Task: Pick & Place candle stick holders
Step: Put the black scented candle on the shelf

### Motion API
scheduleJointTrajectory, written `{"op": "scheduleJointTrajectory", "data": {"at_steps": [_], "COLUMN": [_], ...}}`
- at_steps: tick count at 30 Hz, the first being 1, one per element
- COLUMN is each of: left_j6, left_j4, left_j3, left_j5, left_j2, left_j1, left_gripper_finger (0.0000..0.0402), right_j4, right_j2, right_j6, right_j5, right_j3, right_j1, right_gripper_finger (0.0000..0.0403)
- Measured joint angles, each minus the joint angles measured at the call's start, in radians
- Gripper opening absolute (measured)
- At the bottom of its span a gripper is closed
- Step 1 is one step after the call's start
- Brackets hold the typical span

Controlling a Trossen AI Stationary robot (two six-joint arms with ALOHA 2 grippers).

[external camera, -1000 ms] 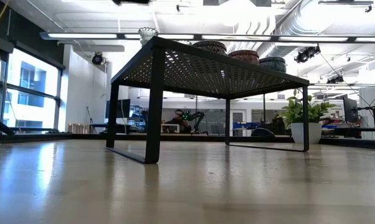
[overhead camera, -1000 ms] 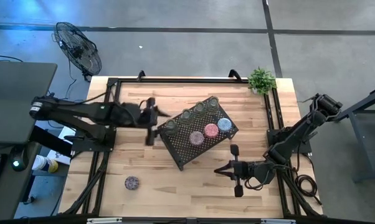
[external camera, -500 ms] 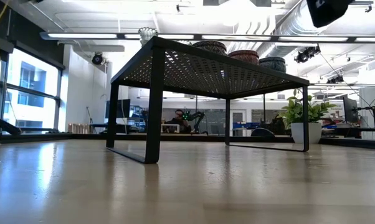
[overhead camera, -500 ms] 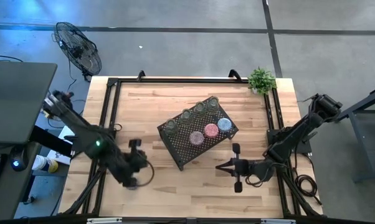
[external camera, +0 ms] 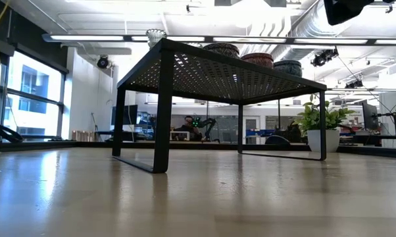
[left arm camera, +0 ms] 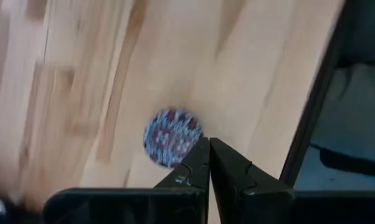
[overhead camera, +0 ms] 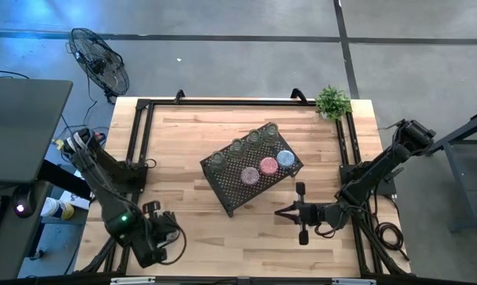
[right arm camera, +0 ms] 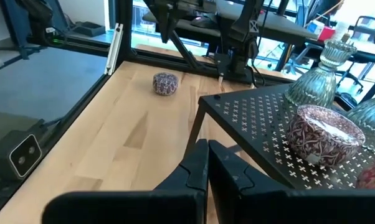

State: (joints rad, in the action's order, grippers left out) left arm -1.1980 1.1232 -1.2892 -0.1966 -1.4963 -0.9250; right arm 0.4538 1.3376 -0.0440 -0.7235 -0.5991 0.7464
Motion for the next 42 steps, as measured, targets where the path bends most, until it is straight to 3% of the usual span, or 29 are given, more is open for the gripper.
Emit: {"op": "scheduleJointTrajectory", "data": {"at_steps": [3, 6, 15, 19, 28, 42], "left_j6": [-0.072, -0.108, -0.199, -0.198, -0.22, -0.184], "left_j4": [0.016, 0.035, 0.026, 0.0, -0.158, -0.216], "left_j3": [0.0, 0.0, 0.015, 0.076, 0.23, 0.238], "left_j5": [0.052, 0.078, 0.119, 0.11, 0.154, 0.111], "left_j2": [-0.021, -0.048, -0.103, -0.103, -0.103, -0.152], "left_j1": [0.003, 0.001, 0.023, 0.024, 0.022, 0.022], "left_gripper_finger": [0.0018, 0.0057, 0.0264, 0.0322, 0.0335, 0.0335], "right_j4": [0.0, 0.0, 0.0, 0.008, 0.035, 0.039], "right_j2": [0.0, 0.0, 0.0, 0.0, 0.0, 0.0], "right_j6": [0.001, 0.006, 0.021, 0.001, 0.024, 0.026], "right_j5": [0.003, 0.015, 0.027, 0.043, 0.05, 0.051], "right_j3": [0.0, 0.0, 0.0, 0.0, 0.0, -0.002], "right_j1": [0.0, 0.0, -0.009, -0.009, -0.009, -0.009], "right_gripper_finger": [0.0001, 0.0002, 0.0002, 0.0001, 0.0002, 0.0001]}}
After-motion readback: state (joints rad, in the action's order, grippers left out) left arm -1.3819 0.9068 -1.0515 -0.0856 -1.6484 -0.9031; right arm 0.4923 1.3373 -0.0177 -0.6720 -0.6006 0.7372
